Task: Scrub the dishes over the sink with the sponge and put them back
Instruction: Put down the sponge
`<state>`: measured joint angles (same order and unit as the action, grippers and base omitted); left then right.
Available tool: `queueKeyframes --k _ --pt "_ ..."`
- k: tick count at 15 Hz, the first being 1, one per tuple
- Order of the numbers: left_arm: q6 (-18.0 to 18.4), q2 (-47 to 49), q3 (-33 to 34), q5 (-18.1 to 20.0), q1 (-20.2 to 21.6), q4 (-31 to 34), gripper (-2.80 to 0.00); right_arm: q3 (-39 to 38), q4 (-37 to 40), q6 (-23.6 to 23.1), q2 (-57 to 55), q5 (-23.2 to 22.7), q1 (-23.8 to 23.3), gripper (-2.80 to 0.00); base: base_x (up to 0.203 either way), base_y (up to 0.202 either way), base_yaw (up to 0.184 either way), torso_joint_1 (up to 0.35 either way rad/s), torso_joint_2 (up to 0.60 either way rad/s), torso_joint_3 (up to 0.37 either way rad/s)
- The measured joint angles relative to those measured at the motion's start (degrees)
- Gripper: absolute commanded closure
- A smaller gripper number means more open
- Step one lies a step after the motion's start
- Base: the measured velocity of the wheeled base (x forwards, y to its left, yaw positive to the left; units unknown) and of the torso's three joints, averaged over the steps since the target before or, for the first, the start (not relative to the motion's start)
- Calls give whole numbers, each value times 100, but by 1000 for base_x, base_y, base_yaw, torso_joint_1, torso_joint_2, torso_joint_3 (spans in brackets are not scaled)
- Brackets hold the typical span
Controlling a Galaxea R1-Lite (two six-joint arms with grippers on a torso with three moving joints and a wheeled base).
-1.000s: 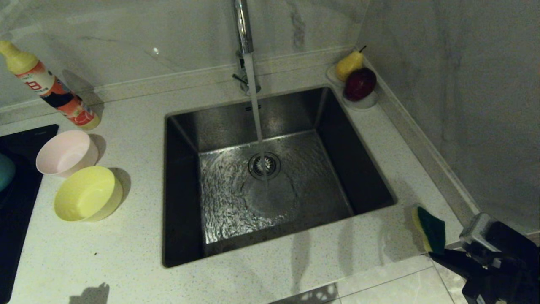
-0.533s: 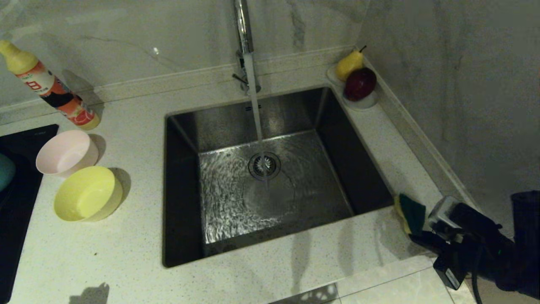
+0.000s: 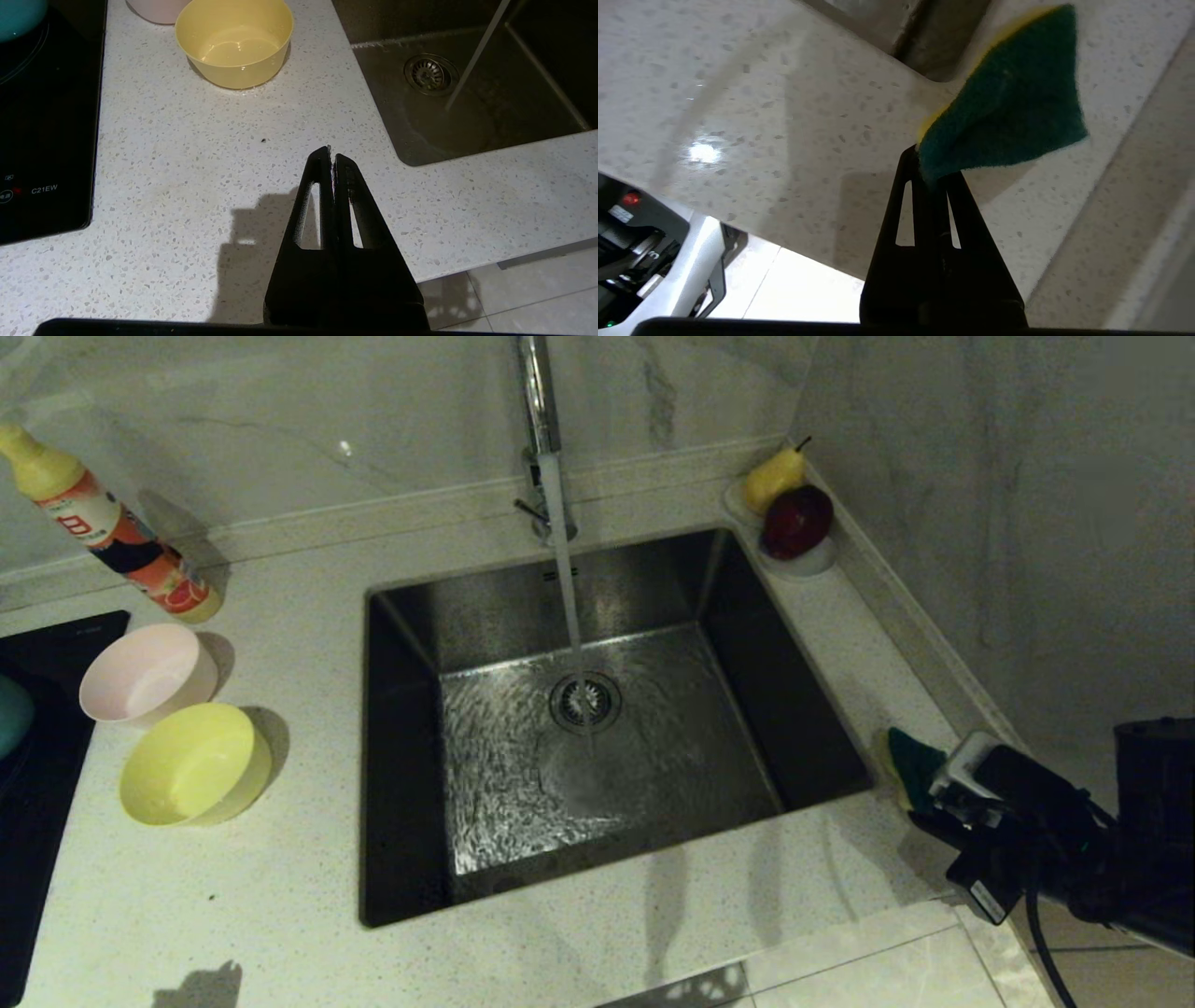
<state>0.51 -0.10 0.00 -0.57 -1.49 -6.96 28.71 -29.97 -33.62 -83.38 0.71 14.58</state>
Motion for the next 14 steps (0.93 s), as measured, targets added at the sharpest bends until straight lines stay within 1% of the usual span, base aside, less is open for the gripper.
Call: queueKeyframes --k 2,5,14 --pt "1 0 0 0 0 0 0 80 21 -2 -22 52 -4 0 0 0 0 0 0 0" --pt "0 0 0 -2 0 0 0 156 42 -48 -63 388 -20 0 0 0 0 0 0 0" --pt "1 0 0 -5 0 2 0 211 96 -55 -219 526 20 0 0 0 0 0 0 0"
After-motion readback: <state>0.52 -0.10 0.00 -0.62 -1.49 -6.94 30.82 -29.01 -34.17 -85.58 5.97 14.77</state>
